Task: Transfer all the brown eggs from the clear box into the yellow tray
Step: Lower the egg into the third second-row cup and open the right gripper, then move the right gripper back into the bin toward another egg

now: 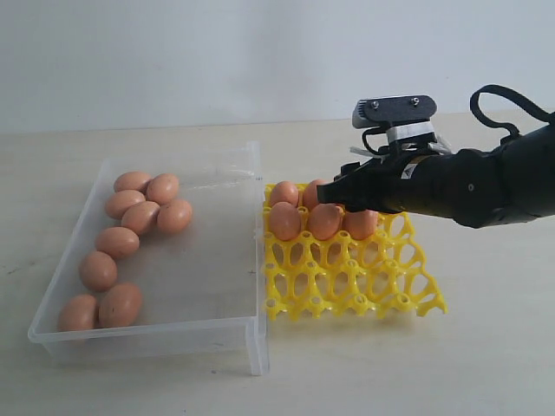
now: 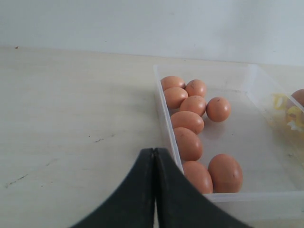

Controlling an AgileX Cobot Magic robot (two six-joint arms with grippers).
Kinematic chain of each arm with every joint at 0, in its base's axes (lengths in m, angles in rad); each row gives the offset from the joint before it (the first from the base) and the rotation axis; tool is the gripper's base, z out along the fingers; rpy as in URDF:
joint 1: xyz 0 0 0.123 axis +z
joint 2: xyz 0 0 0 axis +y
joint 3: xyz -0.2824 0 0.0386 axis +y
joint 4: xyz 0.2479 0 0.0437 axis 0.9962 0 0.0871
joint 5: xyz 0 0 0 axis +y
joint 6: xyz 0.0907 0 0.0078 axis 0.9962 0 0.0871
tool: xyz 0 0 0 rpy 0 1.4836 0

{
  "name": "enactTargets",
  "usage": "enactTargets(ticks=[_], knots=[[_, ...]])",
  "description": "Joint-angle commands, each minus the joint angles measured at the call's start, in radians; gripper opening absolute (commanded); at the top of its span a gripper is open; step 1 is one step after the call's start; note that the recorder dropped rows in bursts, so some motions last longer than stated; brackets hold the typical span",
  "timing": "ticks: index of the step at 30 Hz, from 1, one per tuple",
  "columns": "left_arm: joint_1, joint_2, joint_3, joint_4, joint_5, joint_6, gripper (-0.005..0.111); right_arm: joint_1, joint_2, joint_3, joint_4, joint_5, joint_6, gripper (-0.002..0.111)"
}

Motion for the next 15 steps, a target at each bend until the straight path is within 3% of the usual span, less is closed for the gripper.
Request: enactTargets(ticks=[1,6,8,15], knots=[[0.001,-0.006,-0.004,-0.002,-0.004,0.003,0.000,-0.006,0.000,0.004,-0.007,-0.013,0.008,0.054],[0.001,-0.006,-0.004,-0.002,-0.004,0.003,0.000,-0.003,-0.007,-0.007,-0.007,0.039,0.012,0.054],[0.001,-0.006,-0.004,-0.002,-0.004,0.003,0.000,0.010,-0.010,-0.048,-0.010,0.151,0.007,0.052],[0.001,-0.006,-0.004,-0.002,-0.004,0.003,0.000,0.128,-0.005,-0.291,0.012,0.605,-0.148,0.025]])
